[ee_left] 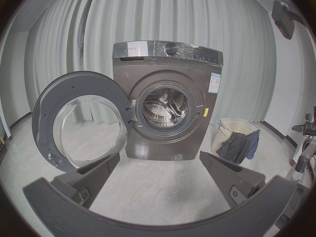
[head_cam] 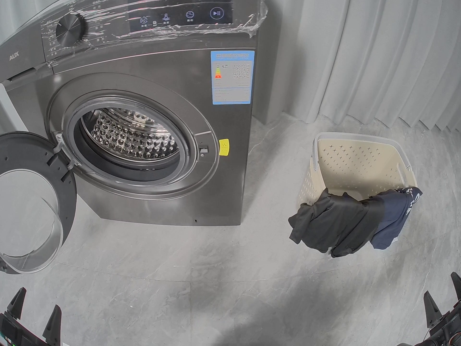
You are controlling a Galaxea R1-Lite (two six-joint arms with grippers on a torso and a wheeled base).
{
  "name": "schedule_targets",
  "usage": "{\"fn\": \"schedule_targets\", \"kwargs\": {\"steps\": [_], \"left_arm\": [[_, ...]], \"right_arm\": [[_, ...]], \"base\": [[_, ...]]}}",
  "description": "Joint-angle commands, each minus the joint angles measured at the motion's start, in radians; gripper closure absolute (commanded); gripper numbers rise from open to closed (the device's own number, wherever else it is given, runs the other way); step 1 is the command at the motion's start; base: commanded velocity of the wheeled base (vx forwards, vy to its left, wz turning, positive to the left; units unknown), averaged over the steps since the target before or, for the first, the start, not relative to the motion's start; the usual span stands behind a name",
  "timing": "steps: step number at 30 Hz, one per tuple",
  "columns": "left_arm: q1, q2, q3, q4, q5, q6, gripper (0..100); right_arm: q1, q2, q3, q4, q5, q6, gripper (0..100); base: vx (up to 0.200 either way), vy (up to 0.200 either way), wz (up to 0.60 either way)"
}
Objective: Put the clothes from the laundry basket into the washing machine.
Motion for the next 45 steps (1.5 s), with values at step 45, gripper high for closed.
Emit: {"fn": "schedule_targets", "kwargs": {"steps": [45], "left_arm": [[0.001, -0.015, 0.018, 0.001, 0.005, -0.005, 0]], "right_arm": [[0.0, -0.01, 0.018, -0.001, 0.001, -0.001, 0]], "base": [[0.0, -0.12, 0.0]]}}
